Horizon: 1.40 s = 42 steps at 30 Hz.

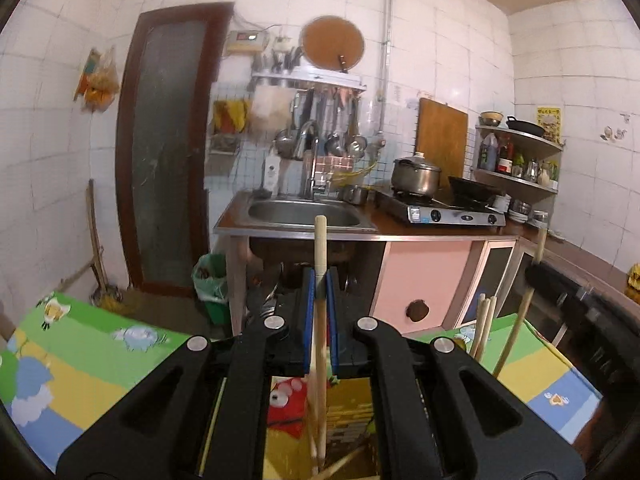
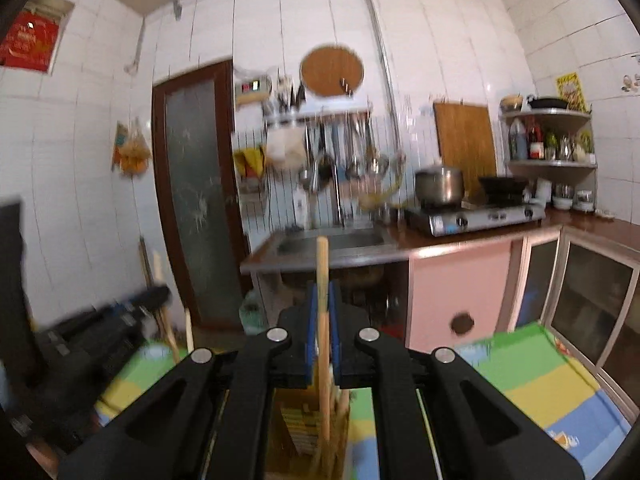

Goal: Organize utensils
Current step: 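Open both tools and withdraw them from the holder, then grasp the grey ladle with the right tool while the left tool grasps the light blue spoon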

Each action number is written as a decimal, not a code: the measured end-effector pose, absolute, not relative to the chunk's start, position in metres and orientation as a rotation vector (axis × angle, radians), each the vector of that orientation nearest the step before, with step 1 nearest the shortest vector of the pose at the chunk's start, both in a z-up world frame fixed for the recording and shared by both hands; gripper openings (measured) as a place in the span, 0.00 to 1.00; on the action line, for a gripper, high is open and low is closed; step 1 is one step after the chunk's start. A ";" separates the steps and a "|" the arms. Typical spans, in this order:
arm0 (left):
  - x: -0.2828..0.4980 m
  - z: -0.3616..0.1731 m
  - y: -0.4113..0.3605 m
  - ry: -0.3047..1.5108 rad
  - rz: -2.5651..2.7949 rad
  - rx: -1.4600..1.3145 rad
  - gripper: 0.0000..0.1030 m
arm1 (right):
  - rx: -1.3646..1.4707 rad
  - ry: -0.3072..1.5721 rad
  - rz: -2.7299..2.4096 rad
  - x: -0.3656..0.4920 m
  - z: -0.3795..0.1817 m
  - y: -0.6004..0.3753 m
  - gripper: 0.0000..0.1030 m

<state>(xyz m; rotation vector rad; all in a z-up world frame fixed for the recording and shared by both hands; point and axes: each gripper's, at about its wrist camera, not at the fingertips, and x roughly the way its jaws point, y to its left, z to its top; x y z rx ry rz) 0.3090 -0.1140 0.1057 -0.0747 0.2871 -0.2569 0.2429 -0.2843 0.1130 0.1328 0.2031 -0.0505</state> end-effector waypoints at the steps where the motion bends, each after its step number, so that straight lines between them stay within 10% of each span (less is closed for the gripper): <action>1: 0.304 0.109 -0.109 0.299 -0.260 -0.081 0.20 | 0.125 0.233 -0.057 0.242 0.111 -0.284 0.06; 4: 0.285 0.122 -0.093 0.280 -0.232 -0.097 0.70 | 0.113 0.317 -0.082 0.236 0.111 -0.288 0.07; 10: 0.250 0.137 -0.062 0.340 -0.197 -0.073 0.91 | 0.147 0.408 -0.100 0.207 0.113 -0.303 0.13; 12: 0.237 0.130 -0.045 0.386 -0.179 -0.083 0.93 | 0.148 0.431 -0.111 0.191 0.109 -0.306 0.68; 42: 0.195 -0.054 0.005 0.842 -0.127 0.087 0.95 | 0.024 0.840 -0.095 0.175 -0.041 -0.238 0.80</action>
